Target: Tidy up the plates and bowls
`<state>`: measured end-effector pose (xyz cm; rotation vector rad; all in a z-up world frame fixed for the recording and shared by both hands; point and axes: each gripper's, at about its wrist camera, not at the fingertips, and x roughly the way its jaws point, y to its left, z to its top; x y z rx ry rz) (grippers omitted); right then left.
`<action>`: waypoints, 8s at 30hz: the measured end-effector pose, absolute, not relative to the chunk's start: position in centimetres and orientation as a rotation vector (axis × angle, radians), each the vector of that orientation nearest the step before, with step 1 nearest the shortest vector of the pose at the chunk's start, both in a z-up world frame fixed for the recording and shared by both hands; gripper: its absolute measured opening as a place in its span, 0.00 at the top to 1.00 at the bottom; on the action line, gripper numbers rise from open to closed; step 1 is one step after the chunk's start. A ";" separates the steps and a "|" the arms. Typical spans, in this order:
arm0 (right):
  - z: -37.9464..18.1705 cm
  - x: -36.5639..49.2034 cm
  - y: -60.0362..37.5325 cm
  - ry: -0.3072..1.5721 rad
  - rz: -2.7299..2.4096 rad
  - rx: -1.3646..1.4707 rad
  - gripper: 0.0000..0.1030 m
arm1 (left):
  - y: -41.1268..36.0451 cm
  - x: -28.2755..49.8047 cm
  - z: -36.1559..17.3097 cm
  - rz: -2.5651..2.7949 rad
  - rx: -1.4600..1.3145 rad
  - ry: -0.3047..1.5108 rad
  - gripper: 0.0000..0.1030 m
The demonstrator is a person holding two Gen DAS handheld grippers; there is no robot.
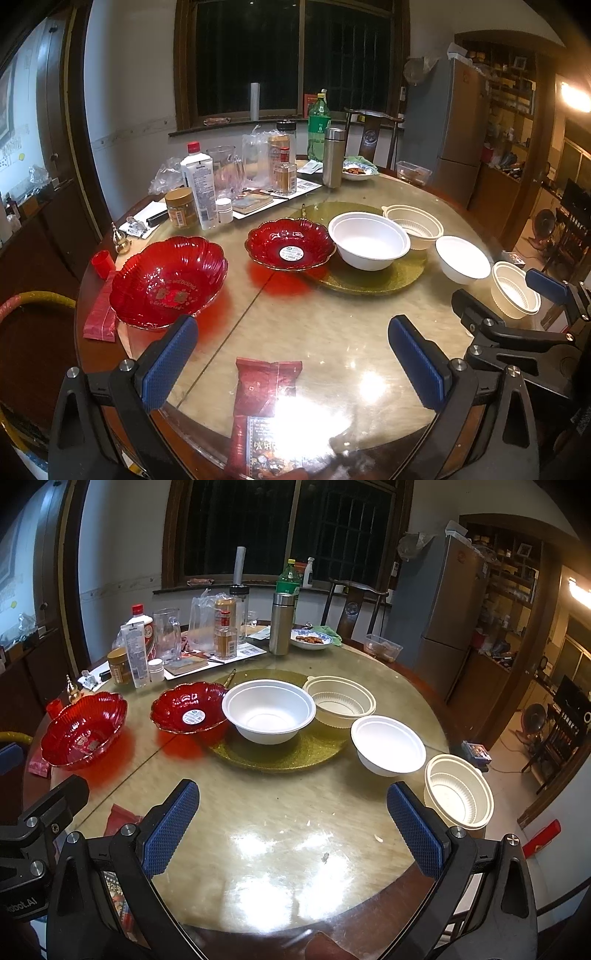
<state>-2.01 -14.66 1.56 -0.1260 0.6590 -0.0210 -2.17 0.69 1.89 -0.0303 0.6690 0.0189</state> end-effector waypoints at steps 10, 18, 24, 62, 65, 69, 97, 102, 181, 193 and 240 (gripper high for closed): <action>1.4 -2.0 -14.7 0.666 -0.025 -0.129 0.00 | 0.7 -2.2 1.8 0.017 -0.031 0.668 0.00; 1.2 -2.0 -14.7 0.668 -0.028 -0.128 0.00 | 0.8 -2.2 1.9 0.017 -0.031 0.668 0.00; 1.2 -1.9 -14.7 0.669 -0.029 -0.131 0.00 | 0.8 -2.2 1.8 0.017 -0.032 0.669 0.00; 1.2 -1.5 -13.5 0.683 -0.011 -0.147 0.00 | 2.4 -2.0 1.4 0.062 -0.050 0.697 0.00; 1.2 -1.5 -13.2 0.685 -0.003 -0.149 0.00 | 2.6 -1.9 1.3 0.069 -0.052 0.699 0.00; 1.1 -1.1 -12.6 0.693 0.016 -0.150 0.00 | 2.9 -1.8 1.1 0.081 -0.053 0.704 0.00; -6.7 14.4 2.6 1.182 0.603 0.181 0.00 | 23.4 4.0 -4.8 0.279 -0.359 0.820 0.00; -8.1 16.0 4.5 1.228 0.597 0.185 0.00 | 25.3 6.1 -6.3 0.265 -0.412 0.864 0.00; -10.5 16.9 9.1 1.146 0.490 -0.102 0.86 | 25.6 9.9 -11.2 0.417 -0.281 0.996 0.58; -6.4 13.8 7.4 0.918 0.377 -0.236 0.41 | 25.1 7.1 -8.1 0.484 -0.231 0.872 0.31; -10.7 24.1 -10.8 1.198 0.306 0.536 0.40 | 8.3 28.7 -10.3 0.167 -0.138 1.164 0.23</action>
